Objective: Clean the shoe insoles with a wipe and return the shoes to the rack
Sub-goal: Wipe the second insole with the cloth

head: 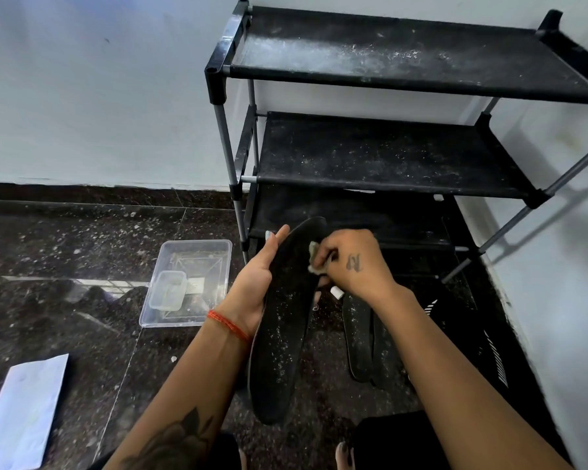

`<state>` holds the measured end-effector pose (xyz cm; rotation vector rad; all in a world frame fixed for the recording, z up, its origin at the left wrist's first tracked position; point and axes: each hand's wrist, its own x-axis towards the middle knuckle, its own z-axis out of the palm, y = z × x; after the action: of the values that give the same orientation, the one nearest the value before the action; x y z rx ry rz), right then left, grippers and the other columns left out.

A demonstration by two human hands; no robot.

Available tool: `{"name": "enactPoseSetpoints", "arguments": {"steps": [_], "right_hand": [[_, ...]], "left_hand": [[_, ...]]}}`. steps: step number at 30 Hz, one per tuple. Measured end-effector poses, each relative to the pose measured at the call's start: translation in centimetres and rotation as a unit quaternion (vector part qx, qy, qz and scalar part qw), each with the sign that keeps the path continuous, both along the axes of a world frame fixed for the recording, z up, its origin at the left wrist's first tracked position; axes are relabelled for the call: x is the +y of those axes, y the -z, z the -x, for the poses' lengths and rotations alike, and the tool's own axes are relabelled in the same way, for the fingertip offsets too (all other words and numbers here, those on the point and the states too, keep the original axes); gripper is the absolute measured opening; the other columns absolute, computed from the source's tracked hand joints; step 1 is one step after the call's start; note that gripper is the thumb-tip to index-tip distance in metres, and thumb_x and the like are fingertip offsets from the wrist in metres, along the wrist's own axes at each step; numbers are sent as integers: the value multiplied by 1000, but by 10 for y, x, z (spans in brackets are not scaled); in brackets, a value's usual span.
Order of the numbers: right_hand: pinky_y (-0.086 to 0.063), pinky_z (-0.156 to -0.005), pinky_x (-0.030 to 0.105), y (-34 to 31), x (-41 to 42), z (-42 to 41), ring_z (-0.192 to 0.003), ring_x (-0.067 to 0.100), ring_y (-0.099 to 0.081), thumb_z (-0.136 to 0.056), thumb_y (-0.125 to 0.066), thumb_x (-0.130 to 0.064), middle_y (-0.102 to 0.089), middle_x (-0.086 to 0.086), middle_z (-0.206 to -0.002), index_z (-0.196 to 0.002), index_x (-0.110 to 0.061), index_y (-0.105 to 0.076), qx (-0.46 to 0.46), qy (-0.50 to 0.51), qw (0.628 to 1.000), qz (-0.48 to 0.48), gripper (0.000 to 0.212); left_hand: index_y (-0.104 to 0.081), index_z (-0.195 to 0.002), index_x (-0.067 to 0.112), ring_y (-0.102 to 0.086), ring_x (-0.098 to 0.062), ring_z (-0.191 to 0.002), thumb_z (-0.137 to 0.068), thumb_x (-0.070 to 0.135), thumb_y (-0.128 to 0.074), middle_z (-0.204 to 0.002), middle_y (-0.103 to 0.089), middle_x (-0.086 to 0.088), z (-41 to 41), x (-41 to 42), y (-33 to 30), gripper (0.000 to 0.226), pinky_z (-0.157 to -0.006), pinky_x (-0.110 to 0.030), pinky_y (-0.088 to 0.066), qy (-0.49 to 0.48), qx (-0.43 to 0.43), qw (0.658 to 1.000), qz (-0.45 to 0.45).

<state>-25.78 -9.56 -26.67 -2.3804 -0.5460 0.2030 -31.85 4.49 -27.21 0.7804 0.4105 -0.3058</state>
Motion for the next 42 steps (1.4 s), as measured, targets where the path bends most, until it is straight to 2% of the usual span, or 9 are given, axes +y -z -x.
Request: {"name": "enactPoseSetpoints", "arguments": {"steps": [4,8,14,20,25,30,33,37,42], "right_hand": [[-44,-74,6,6,7,-3,-83,9,-62,-69,-56,13,-69,-1,-87,-81,-13,-73,-167,140,963,-157,34],[-48,-89,19,9,21,2,-95,14,-63,-73,-52,16,-70,2,-97,-94,-15,-74,-194,72,963,-170,43],[-40,-86,11,16,1,-10,-102,18,-61,-80,-53,7,-68,4,-106,-106,-14,-70,-56,135,989,-35,38],[-44,-70,6,2,2,-11,-87,4,-60,-83,-51,5,-67,-6,-106,-101,-23,-71,-41,256,948,-183,39],[-56,-82,40,6,12,-8,-90,14,-66,-82,-60,-1,-70,-4,-95,-83,-35,-71,100,211,928,-290,36],[-47,-63,4,-3,12,0,-87,0,-61,-82,-65,-4,-69,-7,-99,-88,-25,-73,40,128,965,-227,23],[-44,-45,4,0,12,1,-73,-1,-58,-85,-57,1,-65,-3,-106,-92,-23,-74,27,104,981,-159,30],[-50,-72,14,7,4,-4,-92,15,-64,-81,-57,4,-69,1,-104,-95,-18,-74,-52,175,981,-68,31],[-43,-80,6,4,11,-3,-87,4,-59,-77,-58,9,-71,1,-95,-92,-13,-74,-167,184,954,-167,31]], "left_hand": [[-53,-126,30,-66,-35,-79,-96,57,-28,-104,-70,-17,1,0,0,48,-60,-39,-56,46,20,999,6],[-59,-118,6,-66,-23,-57,-93,61,-30,-81,-70,-17,3,-5,-3,67,-53,-31,-54,95,35,995,-15],[-55,-124,4,-71,-27,-79,-92,60,-35,-110,-67,-25,2,-5,-6,68,-55,-31,-55,75,85,993,7],[-55,-123,2,-69,-32,-85,-94,59,-33,-126,-57,-29,3,-3,-6,68,-58,-34,-56,73,92,992,36],[-60,-119,2,-62,-38,-103,-93,61,-33,-129,-56,-26,3,-1,-6,70,-68,-40,-55,76,83,992,49],[-60,-123,7,-67,-37,-95,-91,67,-27,-116,-64,-24,4,-3,-5,75,-76,-45,-56,78,62,992,80],[-62,-115,7,-70,-34,-83,-93,65,-25,-105,-68,-22,5,-5,-5,72,-69,-40,-57,73,65,993,70],[-60,-119,4,-64,-37,-98,-92,65,-28,-113,-64,-27,4,-4,-3,74,-69,-41,-57,69,86,992,59],[-61,-117,5,-65,-37,-93,-93,62,-29,-111,-65,-25,3,-5,-5,70,-68,-43,-57,73,73,992,66]]}}
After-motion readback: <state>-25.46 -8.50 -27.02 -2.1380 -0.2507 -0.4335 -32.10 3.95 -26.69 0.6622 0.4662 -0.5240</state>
